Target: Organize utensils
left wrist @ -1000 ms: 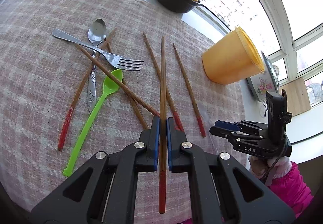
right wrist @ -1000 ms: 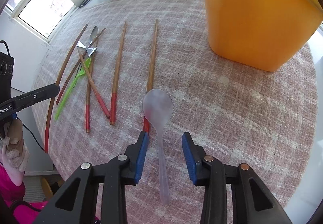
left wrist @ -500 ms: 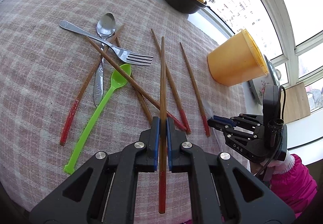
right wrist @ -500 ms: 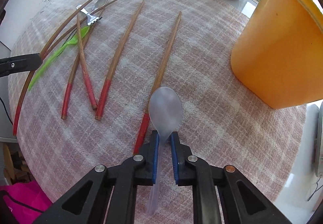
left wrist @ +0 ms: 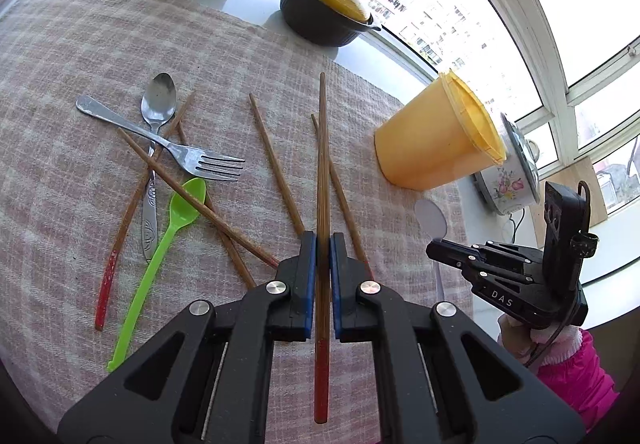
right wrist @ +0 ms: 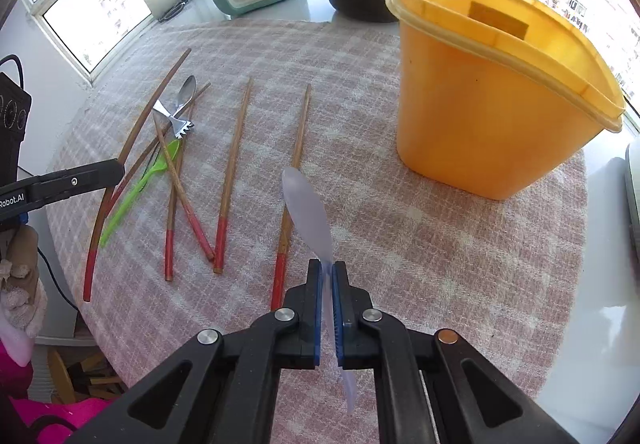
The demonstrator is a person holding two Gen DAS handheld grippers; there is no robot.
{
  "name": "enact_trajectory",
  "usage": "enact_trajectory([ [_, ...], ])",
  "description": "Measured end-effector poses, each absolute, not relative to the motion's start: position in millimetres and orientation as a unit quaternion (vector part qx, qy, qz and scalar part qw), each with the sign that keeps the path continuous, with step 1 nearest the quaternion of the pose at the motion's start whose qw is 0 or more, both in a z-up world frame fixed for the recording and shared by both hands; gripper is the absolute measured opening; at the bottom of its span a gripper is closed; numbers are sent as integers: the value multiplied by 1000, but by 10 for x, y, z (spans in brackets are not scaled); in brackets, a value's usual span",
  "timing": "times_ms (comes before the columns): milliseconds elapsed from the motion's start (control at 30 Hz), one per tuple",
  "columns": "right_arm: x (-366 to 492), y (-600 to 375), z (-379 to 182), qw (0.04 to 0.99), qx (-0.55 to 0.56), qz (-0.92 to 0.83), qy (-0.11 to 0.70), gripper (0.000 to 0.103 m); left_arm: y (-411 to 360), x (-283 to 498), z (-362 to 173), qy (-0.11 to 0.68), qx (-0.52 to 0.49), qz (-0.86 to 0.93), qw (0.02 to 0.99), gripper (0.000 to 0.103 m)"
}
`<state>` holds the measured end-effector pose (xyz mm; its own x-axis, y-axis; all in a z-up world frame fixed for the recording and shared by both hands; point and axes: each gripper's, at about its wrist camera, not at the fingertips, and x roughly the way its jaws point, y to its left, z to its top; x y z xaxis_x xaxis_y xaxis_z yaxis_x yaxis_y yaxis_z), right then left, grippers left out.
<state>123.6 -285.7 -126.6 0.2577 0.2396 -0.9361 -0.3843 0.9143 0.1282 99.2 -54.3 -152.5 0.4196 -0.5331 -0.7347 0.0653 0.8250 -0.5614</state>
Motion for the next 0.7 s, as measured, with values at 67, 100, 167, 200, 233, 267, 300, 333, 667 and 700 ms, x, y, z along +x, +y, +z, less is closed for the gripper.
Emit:
enact_trajectory([
  [67,1251,-2941,-1191,797,-50,194,570,2,-622,1045,-1459,500,-228,-193,813,4],
  [100,1275,-3002,-1161,799,-41,194,568,2,-659,1075,-1419,497,-228,-197,814,4],
  [167,1291,-3072,-1077,803,-26,197,562,2,-722,1145,-1329,489,-229,-205,817,4],
  [200,1300,-3091,-1030,804,-20,199,559,2,-756,1181,-1283,484,-227,-209,819,4],
  [233,1299,-3122,-971,806,-16,202,556,2,-789,1216,-1238,480,-225,-212,821,4],
  [267,1306,-3132,-915,808,-15,204,552,2,-824,1254,-1191,475,-222,-216,823,4],
  [300,1308,-3129,-862,811,-14,205,547,2,-855,1291,-1144,471,-220,-220,825,4],
  [333,1311,-3153,-792,814,-12,208,542,2,-884,1335,-1090,467,-218,-224,827,4],
  [667,1618,-3353,-81,852,-16,205,481,2,-1235,1860,-682,427,-207,-247,845,4],
  [700,1674,-3372,-18,857,-18,201,475,2,-1268,1913,-648,423,-207,-247,847,4],
])
